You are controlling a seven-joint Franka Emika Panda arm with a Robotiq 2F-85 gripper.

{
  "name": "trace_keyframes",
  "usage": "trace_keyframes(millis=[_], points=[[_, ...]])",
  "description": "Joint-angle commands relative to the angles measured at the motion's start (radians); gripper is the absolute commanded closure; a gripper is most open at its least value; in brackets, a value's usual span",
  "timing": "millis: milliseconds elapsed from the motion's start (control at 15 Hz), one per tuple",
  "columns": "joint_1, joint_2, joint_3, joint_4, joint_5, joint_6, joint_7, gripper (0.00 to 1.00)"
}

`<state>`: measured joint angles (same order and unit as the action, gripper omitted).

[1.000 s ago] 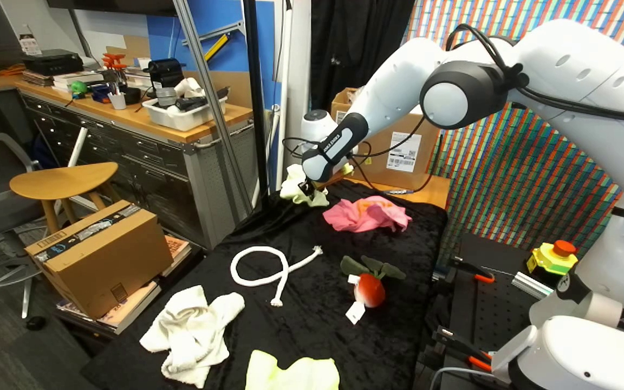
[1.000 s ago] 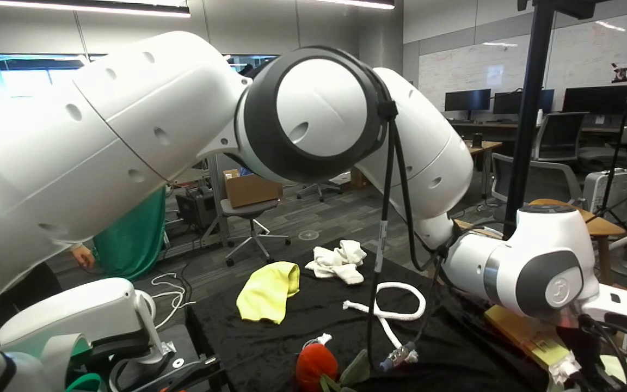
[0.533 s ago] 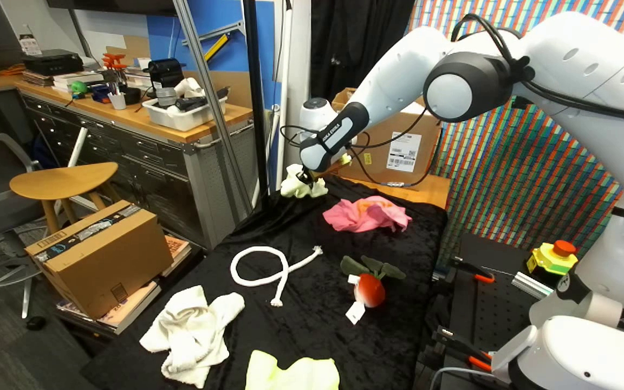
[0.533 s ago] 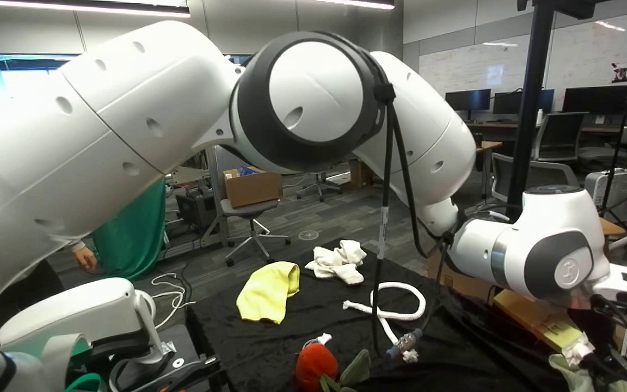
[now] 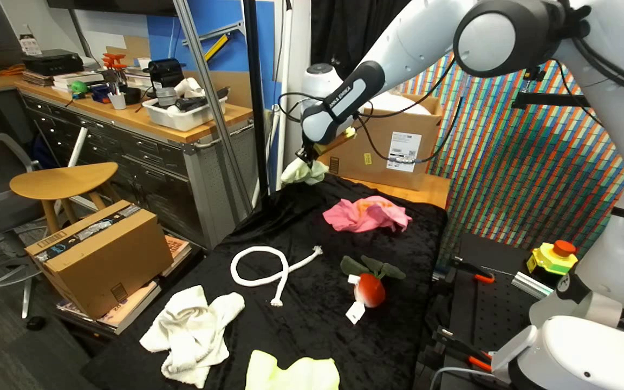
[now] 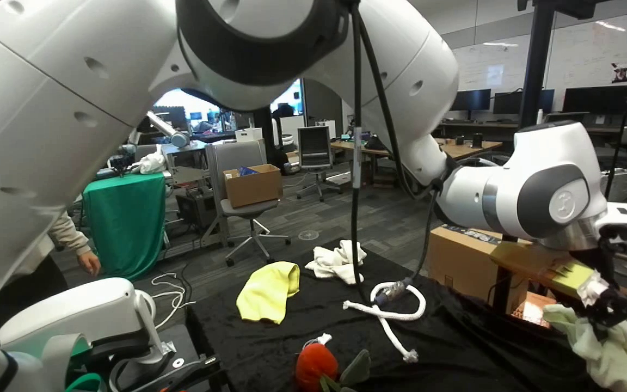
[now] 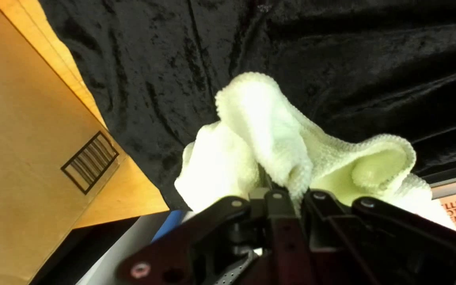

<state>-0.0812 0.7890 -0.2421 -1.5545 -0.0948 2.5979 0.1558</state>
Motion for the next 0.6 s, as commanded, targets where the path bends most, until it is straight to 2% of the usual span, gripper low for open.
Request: trace_keyframes(millis=[0, 267, 533], points=[[0.020, -0.216, 0.002, -0.216, -0.049, -0.004, -0.058, 0.95], [0.032, -0.419, 0.011, -0.385, -0.115, -0.039, -0.115, 0.95], [0.051, -0.597, 0.039, -0.503, -0.207, -0.081, -0.169, 0.95]])
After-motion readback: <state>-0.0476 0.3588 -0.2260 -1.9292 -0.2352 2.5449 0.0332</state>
